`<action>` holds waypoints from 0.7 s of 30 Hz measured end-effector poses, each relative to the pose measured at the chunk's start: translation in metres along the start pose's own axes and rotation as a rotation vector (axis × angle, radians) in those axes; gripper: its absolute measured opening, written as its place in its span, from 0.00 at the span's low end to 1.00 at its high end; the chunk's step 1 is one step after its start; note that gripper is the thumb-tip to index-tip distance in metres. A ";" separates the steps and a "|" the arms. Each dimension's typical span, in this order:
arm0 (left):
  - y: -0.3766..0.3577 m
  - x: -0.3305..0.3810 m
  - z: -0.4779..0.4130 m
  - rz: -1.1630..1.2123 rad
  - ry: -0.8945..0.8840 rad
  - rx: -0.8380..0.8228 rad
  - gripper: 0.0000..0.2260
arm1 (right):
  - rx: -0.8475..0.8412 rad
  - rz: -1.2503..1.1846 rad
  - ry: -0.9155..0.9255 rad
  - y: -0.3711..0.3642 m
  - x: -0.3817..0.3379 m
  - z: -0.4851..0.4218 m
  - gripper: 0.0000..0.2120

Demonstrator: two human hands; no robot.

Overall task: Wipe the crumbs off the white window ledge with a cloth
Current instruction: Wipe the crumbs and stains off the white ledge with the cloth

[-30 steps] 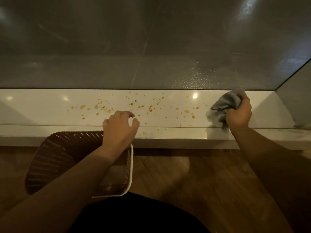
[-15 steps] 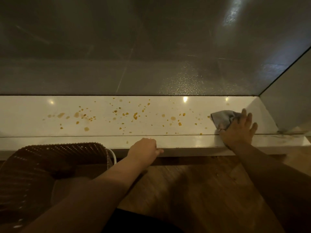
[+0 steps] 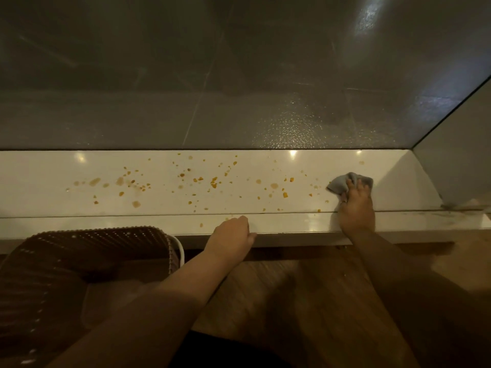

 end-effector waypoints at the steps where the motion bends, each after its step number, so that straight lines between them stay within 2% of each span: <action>1: 0.000 0.000 0.002 -0.011 -0.016 0.035 0.10 | 0.006 -0.044 0.003 -0.004 -0.007 0.003 0.25; 4: -0.004 0.003 0.016 -0.095 -0.100 0.138 0.10 | -0.008 -0.106 -0.026 -0.018 -0.027 0.011 0.26; 7: -0.013 -0.003 0.034 -0.197 -0.146 0.212 0.16 | -0.024 -0.146 -0.026 -0.034 -0.050 0.018 0.26; 10: -0.012 -0.020 0.048 -0.215 -0.080 0.265 0.17 | -0.045 -0.170 -0.016 -0.050 -0.077 0.028 0.27; 18: 0.013 -0.086 0.066 -0.188 0.110 0.274 0.11 | -0.108 -0.247 0.020 -0.079 -0.130 0.047 0.30; 21: 0.022 -0.108 0.073 -0.138 0.182 0.300 0.09 | -0.129 -0.381 0.065 -0.076 -0.137 0.053 0.29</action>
Point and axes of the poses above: each hand's wrist, its own z-axis away from the middle knuckle, its own y-axis out of the back of the hand, x = y × z, the point moved 7 cm from there along -z, towards the middle knuckle, and after that the axes turned 15 degrees about -x, right-handed, at the moved point
